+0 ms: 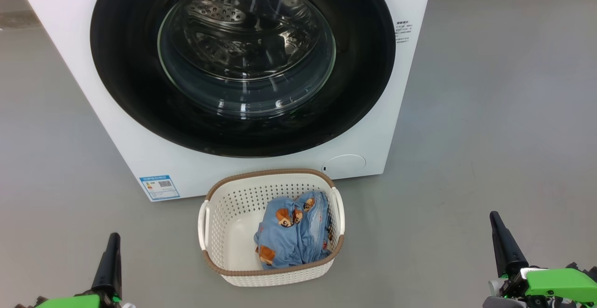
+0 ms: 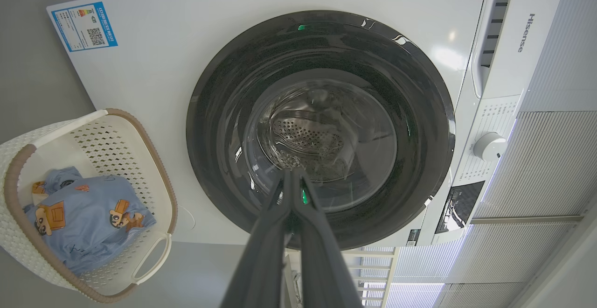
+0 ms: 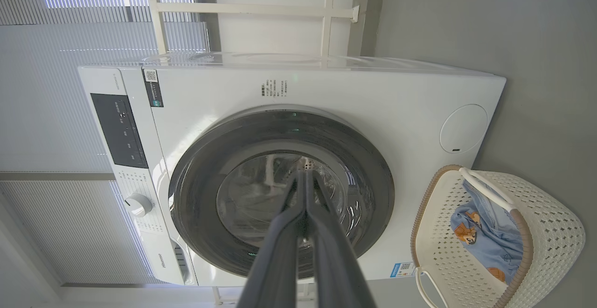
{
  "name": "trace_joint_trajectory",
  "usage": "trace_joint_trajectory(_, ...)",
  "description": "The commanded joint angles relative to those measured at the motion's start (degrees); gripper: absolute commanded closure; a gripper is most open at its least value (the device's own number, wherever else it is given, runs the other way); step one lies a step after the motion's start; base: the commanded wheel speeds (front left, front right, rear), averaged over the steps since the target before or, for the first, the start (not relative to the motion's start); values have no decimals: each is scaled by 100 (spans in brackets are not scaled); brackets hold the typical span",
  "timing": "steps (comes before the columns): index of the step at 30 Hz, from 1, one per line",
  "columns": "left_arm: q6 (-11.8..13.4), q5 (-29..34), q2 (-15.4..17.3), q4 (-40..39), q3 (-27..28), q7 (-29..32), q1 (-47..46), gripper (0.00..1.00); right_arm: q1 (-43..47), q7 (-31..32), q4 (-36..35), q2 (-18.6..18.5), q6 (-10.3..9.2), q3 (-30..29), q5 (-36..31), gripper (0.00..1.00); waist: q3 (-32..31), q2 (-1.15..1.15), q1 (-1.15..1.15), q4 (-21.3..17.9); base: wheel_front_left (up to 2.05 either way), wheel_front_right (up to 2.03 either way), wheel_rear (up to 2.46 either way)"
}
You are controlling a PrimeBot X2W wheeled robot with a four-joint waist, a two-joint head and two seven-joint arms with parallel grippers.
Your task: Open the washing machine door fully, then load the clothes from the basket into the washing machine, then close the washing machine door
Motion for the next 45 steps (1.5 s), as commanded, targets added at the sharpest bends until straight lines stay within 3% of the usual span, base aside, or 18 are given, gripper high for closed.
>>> trace_joint_trajectory(1, -20, 24, 95, -103, 173, 6, -230, 100, -231, 42, -139, -27, -8, 158, 31, 100, 0, 0, 0, 0, 0, 0, 0)
trace_joint_trajectory(45, -20, 23, 95, -103, 172, 6, -230, 100, -231, 42, -139, -27, -8, 158, 31, 100, 0, 0, 0, 0, 0, 0, 0)
